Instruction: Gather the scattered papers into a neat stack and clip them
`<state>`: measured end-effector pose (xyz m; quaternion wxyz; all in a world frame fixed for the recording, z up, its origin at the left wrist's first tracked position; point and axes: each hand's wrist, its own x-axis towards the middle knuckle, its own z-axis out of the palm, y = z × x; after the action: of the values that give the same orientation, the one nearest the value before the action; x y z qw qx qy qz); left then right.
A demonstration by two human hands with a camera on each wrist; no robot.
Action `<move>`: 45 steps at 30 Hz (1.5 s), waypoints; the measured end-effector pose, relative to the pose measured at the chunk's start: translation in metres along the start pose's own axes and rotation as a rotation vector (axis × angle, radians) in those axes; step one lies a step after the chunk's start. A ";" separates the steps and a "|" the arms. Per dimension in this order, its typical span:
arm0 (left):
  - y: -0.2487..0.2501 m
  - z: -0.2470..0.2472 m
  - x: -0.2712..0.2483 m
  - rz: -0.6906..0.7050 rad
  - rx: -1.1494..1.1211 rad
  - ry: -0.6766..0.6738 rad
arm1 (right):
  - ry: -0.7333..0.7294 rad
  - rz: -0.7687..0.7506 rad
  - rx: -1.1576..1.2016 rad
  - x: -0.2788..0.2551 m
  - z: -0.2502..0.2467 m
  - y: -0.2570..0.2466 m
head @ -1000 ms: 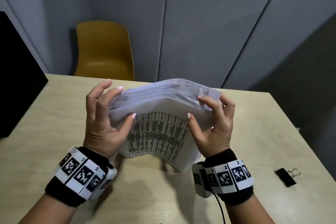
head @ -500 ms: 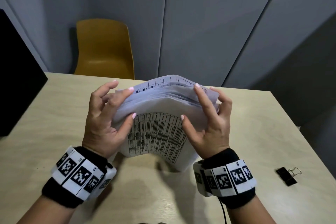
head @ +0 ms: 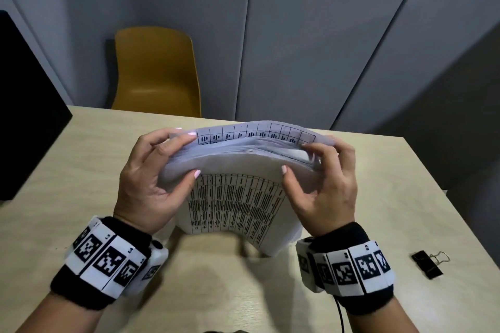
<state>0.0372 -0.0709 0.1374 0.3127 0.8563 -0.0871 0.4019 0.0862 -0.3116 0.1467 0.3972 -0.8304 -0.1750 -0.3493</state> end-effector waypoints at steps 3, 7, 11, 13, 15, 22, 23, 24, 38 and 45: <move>-0.001 -0.001 0.000 -0.014 0.015 -0.016 | 0.002 -0.020 0.045 -0.002 0.000 -0.001; 0.001 -0.001 0.000 -0.016 -0.016 -0.021 | -0.038 -0.015 0.039 -0.006 0.002 0.000; 0.002 -0.003 0.000 -0.019 -0.023 -0.009 | -0.003 0.004 0.098 -0.007 0.001 0.003; 0.003 -0.002 0.000 -0.005 -0.026 -0.008 | -0.046 -0.009 0.077 -0.008 0.002 0.002; 0.003 -0.002 -0.001 -0.012 -0.029 -0.012 | -0.070 0.007 0.079 -0.008 0.004 0.003; 0.002 -0.003 0.000 -0.030 -0.011 -0.036 | -0.085 -0.020 0.055 -0.009 0.004 0.004; 0.002 -0.003 0.000 -0.033 -0.017 -0.036 | -0.079 -0.006 0.056 -0.009 0.004 0.005; 0.002 -0.003 0.000 -0.040 -0.023 -0.032 | -0.061 0.011 0.072 -0.009 0.004 0.007; -0.001 -0.005 0.004 -0.057 -0.097 -0.007 | -0.097 0.055 0.247 -0.004 0.003 0.014; -0.018 -0.001 -0.003 -0.340 -0.500 0.013 | -0.190 0.355 0.582 -0.009 -0.001 0.033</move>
<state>0.0419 -0.0563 0.1272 0.5770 0.7525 -0.0368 0.3154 0.0978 -0.3330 0.1228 0.6538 -0.7286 -0.1563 -0.1312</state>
